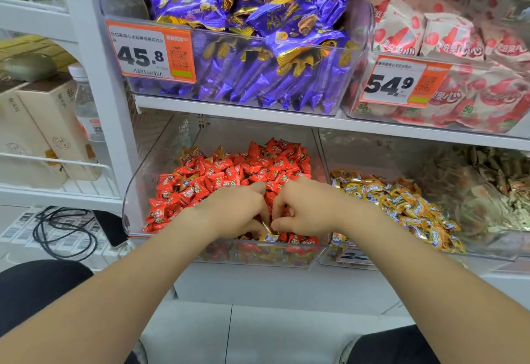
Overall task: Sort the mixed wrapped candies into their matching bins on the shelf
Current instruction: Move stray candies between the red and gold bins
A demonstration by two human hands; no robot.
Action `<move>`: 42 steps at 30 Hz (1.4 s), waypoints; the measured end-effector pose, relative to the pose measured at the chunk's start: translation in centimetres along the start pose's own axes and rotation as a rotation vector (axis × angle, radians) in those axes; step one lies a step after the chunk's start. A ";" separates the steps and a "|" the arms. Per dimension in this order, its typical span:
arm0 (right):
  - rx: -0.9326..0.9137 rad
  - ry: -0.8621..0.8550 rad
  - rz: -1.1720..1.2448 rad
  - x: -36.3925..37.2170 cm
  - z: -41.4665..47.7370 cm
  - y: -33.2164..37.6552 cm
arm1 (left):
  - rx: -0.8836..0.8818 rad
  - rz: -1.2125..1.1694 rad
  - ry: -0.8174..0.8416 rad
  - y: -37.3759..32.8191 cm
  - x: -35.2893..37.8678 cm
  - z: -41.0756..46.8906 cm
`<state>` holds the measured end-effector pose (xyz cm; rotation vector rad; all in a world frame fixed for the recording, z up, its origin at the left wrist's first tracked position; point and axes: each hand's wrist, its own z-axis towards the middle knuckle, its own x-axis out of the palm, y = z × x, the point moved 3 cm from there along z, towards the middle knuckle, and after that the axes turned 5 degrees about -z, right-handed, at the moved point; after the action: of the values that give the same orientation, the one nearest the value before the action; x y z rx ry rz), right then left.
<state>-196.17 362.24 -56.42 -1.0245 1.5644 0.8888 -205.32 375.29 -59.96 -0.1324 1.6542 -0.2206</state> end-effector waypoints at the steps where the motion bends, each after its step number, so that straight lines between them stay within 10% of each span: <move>1: -0.007 0.031 -0.006 0.2 0.1 0.1 | 0.002 -0.026 -0.023 0.2 -0.3 -0.2; 29: 0.003 -0.190 0.150 -1.5 0.7 -0.7 | -0.385 -0.933 -0.298 1.2 -2.3 -3.3; 42: -0.082 0.159 -0.222 1.9 1.2 1.3 | -0.226 -0.678 -0.017 1.4 -1.3 -3.0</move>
<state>-197.19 363.52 -58.43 -1.3273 1.5184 0.7370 -208.08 377.13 -58.75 -0.8680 1.5646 -0.5401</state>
